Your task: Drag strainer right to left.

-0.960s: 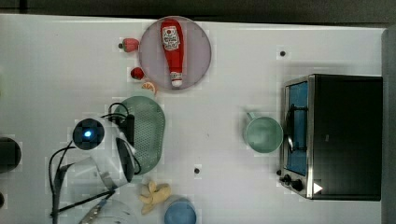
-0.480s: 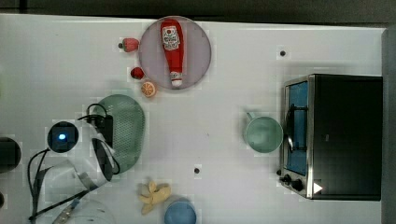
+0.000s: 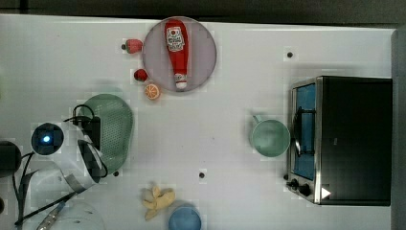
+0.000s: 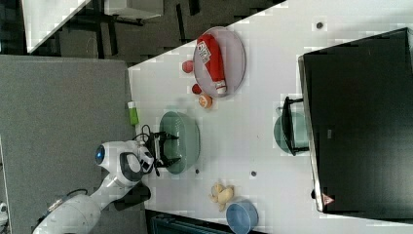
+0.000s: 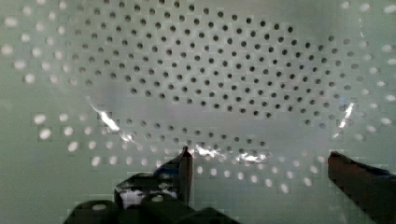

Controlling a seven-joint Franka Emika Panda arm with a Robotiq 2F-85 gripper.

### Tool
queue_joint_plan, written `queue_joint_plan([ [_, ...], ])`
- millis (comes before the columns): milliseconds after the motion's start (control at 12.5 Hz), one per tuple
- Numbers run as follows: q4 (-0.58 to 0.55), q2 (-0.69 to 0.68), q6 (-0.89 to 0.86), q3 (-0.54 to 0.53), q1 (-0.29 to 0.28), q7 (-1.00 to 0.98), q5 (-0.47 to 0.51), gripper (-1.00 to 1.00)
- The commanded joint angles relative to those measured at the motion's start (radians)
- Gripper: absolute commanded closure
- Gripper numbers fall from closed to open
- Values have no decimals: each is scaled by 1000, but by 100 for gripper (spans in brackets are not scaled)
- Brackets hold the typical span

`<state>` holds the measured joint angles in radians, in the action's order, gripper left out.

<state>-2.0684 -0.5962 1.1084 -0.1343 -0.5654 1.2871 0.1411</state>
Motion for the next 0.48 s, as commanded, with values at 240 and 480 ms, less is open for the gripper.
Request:
queue_joint_plan([
  [240, 92, -38, -14, 8, -40, 61, -6, -100],
  [480, 119, -52, -11, 7, -55, 62, 4, -100],
])
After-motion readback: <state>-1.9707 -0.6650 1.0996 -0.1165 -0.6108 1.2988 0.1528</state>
